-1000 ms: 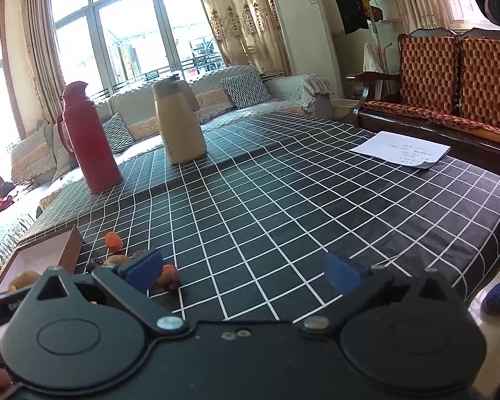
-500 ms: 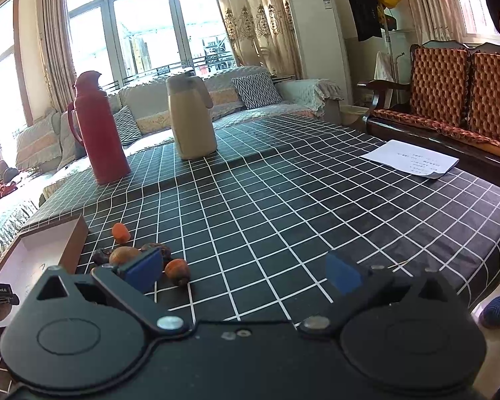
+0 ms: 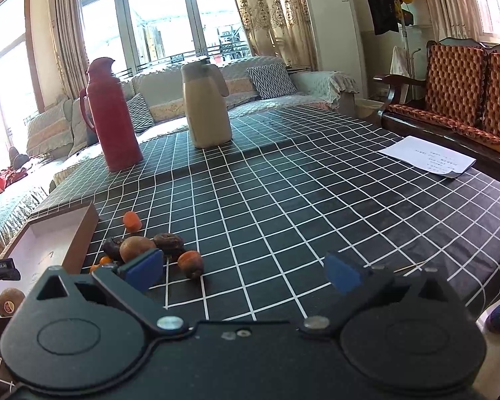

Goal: Organize fruits
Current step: 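Carry the kiwi into the white tray and open the left gripper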

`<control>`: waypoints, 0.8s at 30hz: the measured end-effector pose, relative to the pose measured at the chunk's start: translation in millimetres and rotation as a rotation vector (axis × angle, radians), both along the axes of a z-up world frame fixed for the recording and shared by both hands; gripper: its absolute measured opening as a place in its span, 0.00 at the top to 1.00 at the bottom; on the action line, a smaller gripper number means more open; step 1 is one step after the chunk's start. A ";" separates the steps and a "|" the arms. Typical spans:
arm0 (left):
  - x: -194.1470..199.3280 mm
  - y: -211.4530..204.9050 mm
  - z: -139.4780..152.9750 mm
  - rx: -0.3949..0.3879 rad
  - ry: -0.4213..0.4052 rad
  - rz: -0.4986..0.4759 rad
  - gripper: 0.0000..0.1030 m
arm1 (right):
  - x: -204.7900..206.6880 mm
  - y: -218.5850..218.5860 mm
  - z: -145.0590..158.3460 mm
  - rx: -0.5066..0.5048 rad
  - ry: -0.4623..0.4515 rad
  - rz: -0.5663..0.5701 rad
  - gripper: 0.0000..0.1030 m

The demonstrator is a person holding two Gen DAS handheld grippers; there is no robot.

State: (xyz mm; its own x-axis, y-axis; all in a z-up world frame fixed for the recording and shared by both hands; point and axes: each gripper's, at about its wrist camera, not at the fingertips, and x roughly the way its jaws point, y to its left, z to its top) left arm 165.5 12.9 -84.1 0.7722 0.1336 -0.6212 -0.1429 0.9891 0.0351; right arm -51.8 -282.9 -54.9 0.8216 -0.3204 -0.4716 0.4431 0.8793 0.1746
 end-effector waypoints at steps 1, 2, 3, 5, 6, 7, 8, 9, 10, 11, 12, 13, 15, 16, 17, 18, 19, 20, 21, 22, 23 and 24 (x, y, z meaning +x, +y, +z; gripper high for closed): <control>-1.0 0.4 0.6 -0.001 0.002 -0.009 0.00 | 2.1 0.3 -0.1 0.003 0.002 0.008 0.00; -1.7 1.7 0.4 -0.007 0.015 -0.016 0.00 | 4.7 0.7 -0.5 0.008 0.005 0.022 0.00; -2.7 3.1 0.8 -0.013 0.026 -0.018 0.00 | 7.2 0.9 -0.9 0.011 0.009 0.036 0.00; -8.8 6.1 2.9 -0.008 0.020 -0.014 0.00 | 12.9 3.1 -1.6 0.012 0.015 0.062 0.00; -13.3 6.9 5.3 -0.001 0.004 -0.016 0.00 | 16.3 3.6 -1.9 0.012 0.016 0.079 0.00; -18.8 7.5 9.1 0.011 -0.017 -0.020 0.00 | 20.7 4.7 -2.0 0.011 0.017 0.095 0.00; -23.9 8.6 12.3 0.020 -0.036 -0.023 0.00 | 25.6 4.9 -2.3 0.012 0.020 0.114 0.00; -29.8 10.3 15.0 0.026 -0.056 -0.027 0.00 | 30.0 4.6 -2.8 0.015 0.025 0.128 0.00; -35.5 11.3 17.1 0.034 -0.074 -0.032 0.00 | 36.1 5.1 -3.8 0.016 0.030 0.145 0.00; -41.2 12.4 18.4 0.043 -0.089 -0.036 0.00 | 40.6 4.9 -4.8 0.018 0.032 0.163 0.00; -46.5 13.7 19.0 0.052 -0.103 -0.042 0.00 | 46.7 4.5 -6.4 0.022 0.034 0.177 0.00; -51.4 14.3 19.2 0.061 -0.116 -0.049 0.00 | 51.7 4.2 -8.1 0.026 0.038 0.183 0.00; -57.6 14.5 18.8 0.082 -0.132 -0.062 0.00 | 60.9 3.3 -12.1 0.039 0.037 0.211 0.00; -58.6 14.4 18.0 0.091 -0.133 -0.068 0.00 | 66.4 2.7 -13.7 0.045 0.042 0.216 0.00; -59.0 14.1 17.4 0.095 -0.130 -0.076 0.00 | 71.5 2.2 -15.4 0.050 0.051 0.218 0.00; -58.5 14.6 16.7 0.094 -0.125 -0.082 0.00 | 76.1 1.4 -17.1 0.057 0.056 0.223 0.00; -57.7 15.9 15.9 0.089 -0.120 -0.083 0.00 | 79.4 0.3 -18.7 0.064 0.058 0.226 0.00; -57.1 17.5 15.5 0.083 -0.116 -0.084 0.00 | 83.6 -1.1 -20.8 0.077 0.063 0.233 0.00; -56.9 18.7 15.7 0.075 -0.113 -0.085 0.00 | 87.0 -2.3 -22.4 0.091 0.069 0.240 0.02; -56.7 20.0 15.5 0.067 -0.112 -0.083 0.00 | 90.4 -3.9 -24.4 0.104 0.072 0.245 0.03; -56.6 21.0 15.5 0.066 -0.113 -0.078 0.00 | 93.3 -4.6 -25.7 0.109 0.074 0.249 0.06; -56.7 21.6 15.4 0.065 -0.114 -0.076 0.00 | 97.2 -4.9 -26.4 0.112 0.080 0.256 0.11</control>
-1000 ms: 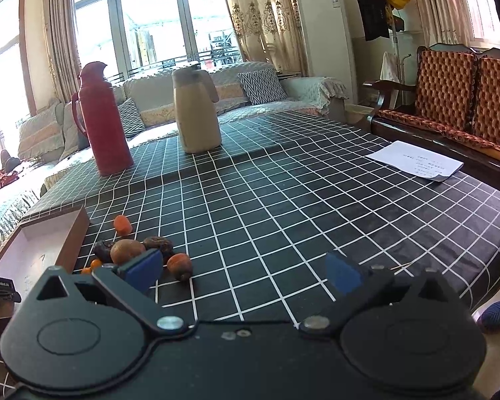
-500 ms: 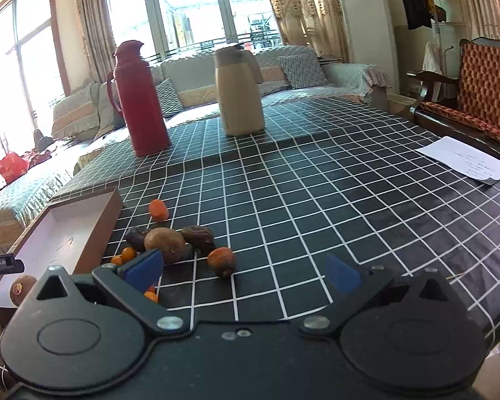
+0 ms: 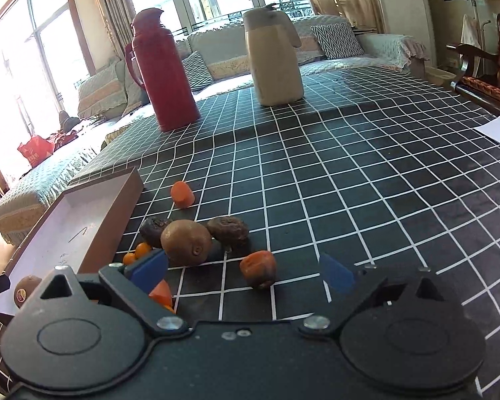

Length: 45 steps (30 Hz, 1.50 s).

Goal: Organize fruits
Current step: 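Carry the kiwi into the white tray and open the left gripper, then grasp the orange carrot piece with the right gripper, then lower the carrot piece into the white tray and open the right gripper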

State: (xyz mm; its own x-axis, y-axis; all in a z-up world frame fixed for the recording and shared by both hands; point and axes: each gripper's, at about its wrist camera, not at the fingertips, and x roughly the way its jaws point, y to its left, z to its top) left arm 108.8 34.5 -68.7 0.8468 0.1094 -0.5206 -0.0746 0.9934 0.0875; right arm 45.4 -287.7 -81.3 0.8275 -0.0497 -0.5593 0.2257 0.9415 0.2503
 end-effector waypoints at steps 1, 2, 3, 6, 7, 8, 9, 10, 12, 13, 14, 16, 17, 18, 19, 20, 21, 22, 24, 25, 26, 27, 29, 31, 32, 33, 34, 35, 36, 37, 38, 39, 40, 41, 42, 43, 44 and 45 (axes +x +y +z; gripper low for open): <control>-0.3 -0.4 -0.8 0.000 0.000 0.001 0.00 | 3.9 0.4 -0.3 -0.004 0.004 0.008 0.16; -0.3 -0.1 -0.7 -0.001 0.000 0.002 0.00 | 7.5 1.3 -0.6 -0.015 0.006 0.017 0.16; -0.2 -0.3 -1.1 -0.004 0.001 0.001 0.00 | 12.1 3.0 -1.1 -0.032 0.014 0.021 0.16; 1.3 -2.4 -3.2 -0.007 0.003 0.002 0.00 | 28.3 4.4 -7.6 -0.054 0.056 0.046 0.22; 1.4 -2.4 -3.5 -0.008 0.003 0.003 0.00 | 33.4 3.8 -10.8 -0.056 0.072 0.051 0.36; 1.4 -2.3 -3.6 -0.007 0.003 0.003 0.00 | 36.6 2.8 -14.0 -0.052 0.087 0.052 0.45; 1.3 -2.3 -3.6 -0.007 0.003 0.004 0.00 | 39.1 1.2 -17.0 -0.045 0.099 0.053 0.57; 1.3 -1.8 -3.7 -0.008 0.004 0.004 0.00 | 40.9 -1.0 -19.9 -0.041 0.112 0.050 0.60; 1.6 -1.1 -3.9 -0.009 0.004 0.005 0.00 | 43.8 -2.2 -24.0 -0.038 0.128 0.058 0.62; 1.6 -0.8 -3.8 -0.009 0.002 0.007 0.00 | 45.5 -1.0 -26.2 -0.046 0.143 0.058 0.62; 1.9 -0.6 -3.6 -0.010 0.002 0.007 0.00 | 46.7 0.4 -28.4 -0.056 0.159 0.054 0.58; 2.5 0.0 -3.6 -0.014 0.003 0.010 0.00 | 48.4 1.6 -32.0 -0.062 0.181 0.059 0.61; 2.8 -0.2 -3.6 -0.015 0.004 0.009 0.00 | 47.7 2.2 -32.6 -0.067 0.181 0.060 0.63; 3.0 -0.7 -3.5 -0.016 0.004 0.008 0.00 | 47.6 2.7 -31.4 -0.069 0.173 0.063 0.67; 3.2 -1.1 -3.6 -0.016 0.004 0.007 0.00 | 47.1 3.2 -30.8 -0.072 0.167 0.065 0.67; 3.3 -1.3 -3.7 -0.015 0.004 0.007 0.00 | 47.5 3.8 -30.0 -0.080 0.165 0.066 0.67; 3.4 -1.9 -3.9 -0.015 0.004 0.007 0.00 | 46.7 4.5 -29.6 -0.086 0.163 0.065 0.67; 3.6 -1.9 -4.0 -0.015 0.005 0.007 0.00 | 45.3 5.0 -28.8 -0.086 0.157 0.068 0.67; 4.0 -1.1 -3.7 -0.017 0.005 0.011 0.00 | 42.8 5.6 -25.8 -0.093 0.138 0.074 0.67; 4.1 -0.4 -3.7 -0.017 0.004 0.016 0.00 | 41.1 7.1 -23.2 -0.101 0.126 0.077 0.67; 4.5 0.6 -3.2 -0.019 0.002 0.025 0.00 | 39.9 8.2 -21.1 -0.100 0.116 0.083 0.67; 4.6 1.8 -2.8 -0.022 -0.002 0.035 0.00 | 37.6 10.3 -18.8 -0.096 0.102 0.091 0.67; 4.8 5.9 -1.4 -0.030 -0.009 0.058 0.00 | 33.3 15.6 -13.4 -0.077 0.069 0.118 0.67; 4.7 11.6 -0.5 -0.040 -0.016 0.085 0.00 | 30.2 25.3 -5.8 -0.064 0.034 0.151 0.67; 4.7 14.8 -0.3 -0.044 -0.019 0.100 0.00 | 28.6 31.2 -2.2 -0.060 0.018 0.171 0.67; 4.4 17.6 -0.1 -0.046 -0.021 0.112 0.00 | 27.5 38.2 1.8 -0.055 0.004 0.193 0.67; 4.4 20.9 -0.1 -0.047 -0.024 0.126 0.00 | 27.4 47.2 6.8 -0.052 -0.010 0.216 0.67; 4.1 24.5 0.0 -0.049 -0.026 0.139 0.00 | 27.1 56.2 10.7 -0.049 -0.023 0.237 0.67; 3.8 28.0 0.1 -0.052 -0.028 0.151 0.00 | 27.3 64.6 14.2 -0.042 -0.032 0.259 0.67; 3.4 32.8 -0.1 -0.057 -0.030 0.167 0.00 | 28.9 75.8 18.2 -0.034 -0.041 0.289 0.67; 3.2 37.5 0.0 -0.065 -0.031 0.183 0.00 | 30.6 87.3 21.3 -0.030 -0.048 0.317 0.67; 2.9 42.4 0.1 -0.073 -0.032 0.198 0.00 | 33.0 99.0 23.4 -0.033 -0.052 0.345 0.67; 2.8 47.6 -0.1 -0.083 -0.032 0.212 0.00 | 36.2 111.1 24.4 -0.040 -0.053 0.372 0.67; 2.6 52.5 -0.9 -0.092 -0.030 0.224 0.00 | 39.7 123.1 23.7 -0.048 -0.049 0.399 0.67; 2.5 56.4 -1.5 -0.098 -0.030 0.233 0.00 | 43.5 134.8 21.6 -0.053 -0.042 0.424 0.67; 2.5 60.5 -2.4 -0.102 -0.030 0.241 0.00 | 47.2 144.5 18.4 -0.050 -0.031 0.445 0.67; 2.2 63.4 -3.0 -0.103 -0.031 0.244 0.00 | 50.5 154.0 14.9 -0.047 -0.020 0.466 0.67; 2.1 65.9 -3.9 -0.102 -0.033 0.245 0.00 | 53.3 161.9 11.7 -0.049 -0.009 0.483 0.67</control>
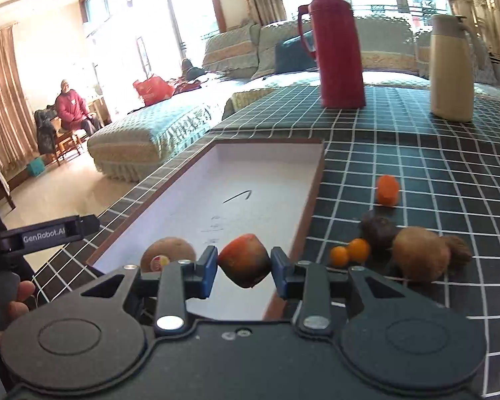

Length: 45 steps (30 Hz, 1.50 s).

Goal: Organize fruits
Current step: 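Lower the carrot piece into the white tray and open the right gripper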

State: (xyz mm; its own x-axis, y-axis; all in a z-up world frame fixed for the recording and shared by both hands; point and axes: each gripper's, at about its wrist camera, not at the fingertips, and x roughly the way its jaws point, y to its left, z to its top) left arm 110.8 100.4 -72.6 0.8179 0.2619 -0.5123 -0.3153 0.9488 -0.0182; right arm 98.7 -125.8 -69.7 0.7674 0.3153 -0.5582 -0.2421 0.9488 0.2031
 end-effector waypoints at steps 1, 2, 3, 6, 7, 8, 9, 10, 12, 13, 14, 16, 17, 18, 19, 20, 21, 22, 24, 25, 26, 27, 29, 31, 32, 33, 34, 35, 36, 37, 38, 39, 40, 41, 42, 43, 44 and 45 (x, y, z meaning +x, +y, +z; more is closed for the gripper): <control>-0.6 2.0 -0.5 0.005 -0.003 0.002 0.00 | 1.7 9.3 -3.9 -0.010 0.008 0.015 0.67; -0.7 3.4 -1.1 0.010 -0.005 0.002 0.00 | 2.8 16.5 -6.7 -0.020 0.012 0.027 0.67; -1.7 5.0 -0.8 0.013 -0.007 0.002 0.00 | 4.3 22.7 -9.5 -0.033 0.016 0.035 0.67; -3.5 8.5 -0.7 0.020 -0.013 0.004 0.00 | 11.8 30.4 -16.1 -0.037 0.038 0.042 0.67; -3.3 9.8 -1.2 0.021 -0.014 0.005 0.00 | 12.2 31.7 -17.4 -0.038 0.046 0.043 0.66; -3.4 11.0 -1.3 0.021 -0.014 0.005 0.00 | 13.8 33.4 -18.9 -0.041 0.051 0.042 0.65; -4.2 11.9 -0.8 0.022 -0.014 0.006 0.00 | 14.6 33.8 -19.6 -0.043 0.052 0.040 0.65; -3.6 12.7 -1.3 0.022 -0.013 0.007 0.00 | 14.2 33.8 -20.2 -0.042 0.051 0.039 0.63; -3.5 12.7 -1.0 0.022 -0.011 0.008 0.00 | 12.1 32.9 -18.9 -0.046 0.045 0.031 0.62; -2.7 12.5 -1.2 0.021 -0.010 0.009 0.00 | 11.2 32.1 -18.1 -0.044 0.040 0.029 0.61; -1.7 11.2 -1.7 0.020 -0.010 0.007 0.00 | 9.9 30.8 -16.6 -0.039 0.036 0.025 0.61; -2.1 8.4 -1.1 0.022 -0.010 0.000 0.00 | 3.7 25.6 -12.0 -0.023 0.019 0.010 0.60; -1.9 5.5 -0.9 0.026 -0.012 -0.007 0.00 | -0.1 21.5 -8.9 -0.016 0.008 0.002 0.59; -2.7 2.6 -0.5 0.032 -0.015 -0.015 0.00 | -4.5 16.9 -5.6 -0.010 -0.004 -0.006 0.57; -3.2 -1.5 -0.2 0.039 -0.018 -0.026 0.00 | -9.0 10.8 -1.8 -0.005 -0.020 -0.021 0.54; -3.6 -5.6 0.0 0.047 -0.022 -0.039 0.00 | -14.2 4.4 1.7 -0.001 -0.032 -0.036 0.52; -4.0 -10.1 0.1 0.055 -0.026 -0.054 0.00 | -19.3 -3.7 5.5 0.006 -0.046 -0.054 0.45; -4.6 -16.1 0.6 0.064 -0.029 -0.075 0.00 | -24.3 -12.7 9.4 0.014 -0.060 -0.071 0.37; -5.3 -28.3 1.3 0.070 -0.032 -0.120 0.00 | -35.1 -32.5 16.3 0.023 -0.094 -0.120 0.29; -5.7 -37.1 2.3 0.072 -0.030 -0.156 0.00 | -41.8 -45.1 19.9 0.024 -0.112 -0.150 0.28; -6.6 -44.5 2.7 0.077 -0.030 -0.184 0.00 | -48.1 -55.8 22.2 0.020 -0.130 -0.178 0.28; -8.7 -54.8 3.5 0.090 -0.037 -0.217 0.00 | -53.8 -65.8 24.2 0.012 -0.142 -0.209 0.26; -14.4 -75.6 6.4 0.124 -0.057 -0.282 0.00 | -65.2 -89.4 25.1 0.004 -0.166 -0.278 0.19; -20.5 -95.1 8.6 0.150 -0.074 -0.345 0.00 | -75.2 -109.2 22.1 0.001 -0.181 -0.333 0.11; -24.7 -107.2 9.9 0.157 -0.081 -0.382 0.00 | -79.4 -117.0 19.7 -0.001 -0.184 -0.358 0.08; -27.2 -117.0 10.0 0.160 -0.083 -0.411 0.00 | -83.5 -123.8 17.7 0.005 -0.185 -0.380 0.05; -31.0 -130.1 9.4 0.165 -0.079 -0.447 0.00 | -86.1 -132.2 15.3 0.023 -0.180 -0.407 0.04; -33.1 -140.1 7.9 0.170 -0.074 -0.470 0.00 | -88.1 -138.6 14.0 0.045 -0.175 -0.423 0.04; -37.4 -154.8 6.4 0.181 -0.070 -0.501 0.00 | -90.1 -143.7 13.3 0.059 -0.176 -0.433 0.04; -40.1 -164.2 4.7 0.190 -0.066 -0.523 0.00 | -92.2 -147.6 12.5 0.061 -0.182 -0.446 0.04; -42.6 -176.1 2.1 0.201 -0.060 -0.550 0.00 | -94.4 -151.6 12.1 0.059 -0.189 -0.460 0.04; -45.4 -185.8 0.6 0.206 -0.055 -0.574 0.00 | -97.3 -155.1 11.4 0.064 -0.196 -0.470 0.03; -46.3 -193.4 -1.0 0.206 -0.049 -0.592 0.00 | -99.1 -159.4 10.9 0.075 -0.201 -0.476 0.03; -48.7 -204.8 -2.0 0.203 -0.043 -0.610 0.00 | -100.9 -163.3 10.5 0.085 -0.204 -0.484 0.03; -48.3 -211.4 -2.8 0.196 -0.036 -0.619 0.00 | -102.7 -166.5 10.1 0.092 -0.205 -0.492 0.03; -47.5 -217.7 -3.7 0.189 -0.028 -0.623 0.00 | -103.7 -170.4 9.1 0.100 -0.203 -0.501 0.03; -50.3 -222.4 -6.8 0.179 -0.018 -0.619 0.00 | -105.3 -173.9 7.5 0.107 -0.202 -0.509 0.03; -49.9 -225.7 -9.1 0.166 -0.006 -0.614 0.00 | -107.1 -175.6 6.7 0.116 -0.201 -0.515 0.03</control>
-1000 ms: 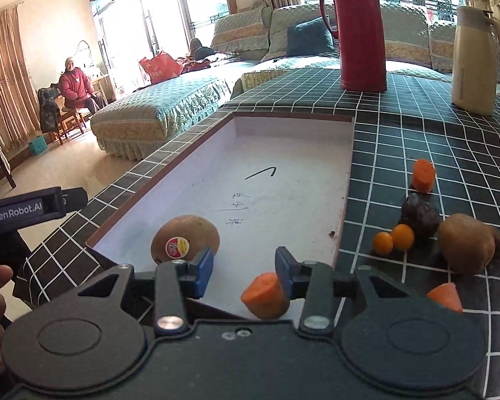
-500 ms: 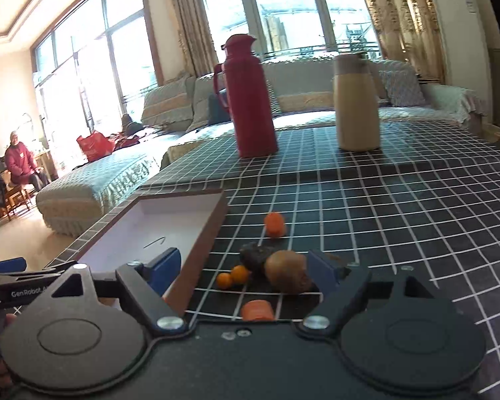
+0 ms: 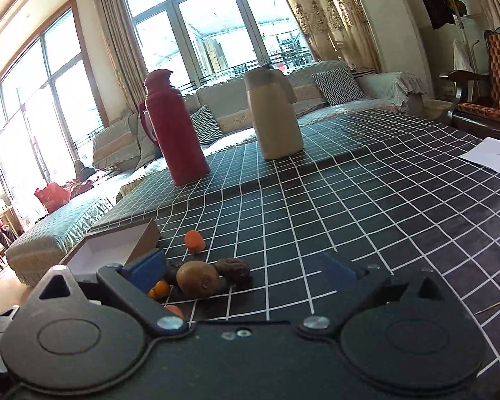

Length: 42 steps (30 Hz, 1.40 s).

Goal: Organize fruits
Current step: 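Lower the carrot piece into the white tray and open the right gripper, then grasp another orange carrot piece with the left gripper, then place the carrot piece in the white tray with the left gripper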

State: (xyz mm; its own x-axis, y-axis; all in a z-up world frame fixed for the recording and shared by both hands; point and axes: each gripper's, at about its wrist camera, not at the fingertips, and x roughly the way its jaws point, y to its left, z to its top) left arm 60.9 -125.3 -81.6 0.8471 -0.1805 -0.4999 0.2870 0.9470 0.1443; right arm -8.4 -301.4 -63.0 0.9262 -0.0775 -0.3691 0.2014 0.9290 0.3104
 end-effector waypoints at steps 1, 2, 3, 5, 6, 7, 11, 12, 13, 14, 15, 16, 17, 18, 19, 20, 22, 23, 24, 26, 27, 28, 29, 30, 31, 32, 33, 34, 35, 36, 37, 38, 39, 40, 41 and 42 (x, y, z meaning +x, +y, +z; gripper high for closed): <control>2.0 -3.6 -1.6 -0.015 0.015 0.002 0.00 | -0.8 -3.4 -1.1 0.012 -0.002 -0.005 0.03; 5.0 -6.5 -3.1 -0.026 0.029 0.008 0.00 | -2.5 -7.1 -2.7 0.023 -0.004 -0.010 0.03; 7.2 -11.4 -5.2 -0.040 0.047 0.018 0.00 | -3.3 -9.8 -3.6 0.031 -0.006 -0.015 0.03; 12.9 -18.2 -10.3 -0.060 0.065 0.044 0.01 | -4.3 -13.8 -5.3 0.046 -0.010 -0.021 0.03; 15.4 -21.2 -13.0 -0.059 0.063 0.057 0.10 | -4.0 -15.3 -6.2 0.052 -0.010 -0.024 0.03; 17.2 -23.4 -15.0 -0.053 0.070 0.065 0.23 | -4.5 -16.9 -6.9 0.058 -0.009 -0.026 0.03; 29.8 -31.6 -27.7 -0.052 0.128 0.100 0.31 | -4.8 -19.5 -8.5 0.074 -0.007 -0.023 0.03; 31.0 -32.9 -30.1 -0.049 0.133 0.099 0.31 | -5.2 -19.5 -8.6 0.075 -0.008 -0.020 0.03; 31.3 -34.0 -32.1 -0.048 0.142 0.098 0.31 | -5.8 -19.1 -8.7 0.074 -0.010 -0.014 0.03; 31.2 -34.8 -33.5 -0.050 0.146 0.101 0.31 | -5.7 -18.6 -8.3 0.071 -0.012 -0.010 0.03; 32.3 -36.6 -34.6 -0.053 0.146 0.100 0.31 | -5.4 -17.5 -8.4 0.065 -0.013 -0.008 0.03; 31.3 -37.0 -35.1 -0.056 0.143 0.099 0.31 | -5.1 -16.6 -8.4 0.058 -0.011 -0.007 0.02; 32.1 -38.4 -35.8 -0.058 0.137 0.101 0.31 | -4.5 -15.9 -8.6 0.053 -0.007 -0.004 0.02; 35.0 -40.9 -36.1 -0.061 0.136 0.100 0.36 | -3.2 -16.1 -9.2 0.051 -0.002 -0.001 0.02; 36.0 -41.2 -37.1 -0.065 0.142 0.097 0.48 | -2.4 -15.7 -9.2 0.049 0.001 0.002 0.02; 37.2 -41.3 -38.2 -0.071 0.154 0.092 0.53 | -2.2 -15.4 -9.7 0.048 0.004 0.003 0.02; 39.2 -41.5 -38.5 -0.080 0.159 0.091 0.60 | -2.4 -16.0 -10.2 0.049 0.006 0.001 0.02; 39.9 -41.5 -38.7 -0.084 0.158 0.089 0.64 | -3.1 -16.7 -10.7 0.053 0.006 -0.001 0.02; 39.5 -41.1 -38.7 -0.090 0.158 0.088 0.65 | -3.3 -17.3 -10.9 0.058 0.006 -0.002 0.02; 40.1 -39.3 -39.0 -0.105 0.152 0.100 0.65 | -2.7 -18.0 -11.0 0.065 0.005 -0.004 0.02; 40.3 -37.9 -38.7 -0.110 0.143 0.102 0.65 | -2.2 -17.9 -11.3 0.067 0.006 -0.003 0.02; 39.8 -37.2 -37.9 -0.112 0.135 0.102 0.65 | -1.8 -17.5 -11.4 0.067 0.007 -0.003 0.02; 39.5 -36.6 -36.9 -0.114 0.121 0.101 0.65 | -1.4 -17.1 -11.4 0.067 0.007 -0.001 0.02; 38.6 -35.4 -35.2 -0.119 0.110 0.102 0.65 | -0.8 -16.8 -11.4 0.068 0.008 0.001 0.02; 37.7 -34.3 -33.1 -0.121 0.097 0.105 0.65 | -0.2 -16.2 -11.6 0.067 0.009 0.004 0.02; 36.6 -33.2 -30.7 -0.119 0.081 0.107 0.65 | 0.2 -15.8 -11.6 0.066 0.010 0.005 0.02; 35.6 -32.0 -28.2 -0.118 0.065 0.110 0.65 | 0.5 -15.6 -11.6 0.066 0.010 0.006 0.02; 34.4 -29.5 -24.3 -0.118 0.046 0.115 0.65 | 1.0 -15.7 -11.7 0.066 0.010 0.008 0.02; 33.8 -26.6 -20.3 -0.121 0.034 0.121 0.65 | 1.3 -15.6 -11.9 0.066 0.011 0.008 0.02; 34.1 -22.0 -14.9 -0.127 0.023 0.129 0.65 | 1.9 -15.6 -11.8 0.067 0.012 0.008 0.02; 34.1 -16.4 -9.3 -0.130 0.009 0.139 0.65 | 2.1 -15.7 -11.6 0.068 0.011 0.008 0.02; 35.0 -10.3 -3.9 -0.131 -0.003 0.149 0.65 | 2.0 -15.1 -11.5 0.068 0.009 0.010 0.02; 36.8 -2.8 1.4 -0.133 -0.014 0.162 0.65 | 2.2 -14.3 -11.2 0.067 0.009 0.011 0.02; 38.8 4.3 5.4 -0.130 -0.023 0.177 0.65 | 2.4 -13.5 -11.2 0.066 0.009 0.013 0.02; 43.0 12.7 9.1 -0.123 -0.027 0.195 0.65 | 2.6 -12.4 -11.1 0.064 0.009 0.015 0.02; 48.5 23.5 11.3 -0.114 -0.024 0.217 0.65 | 3.0 -11.4 -11.0 0.063 0.010 0.018 0.02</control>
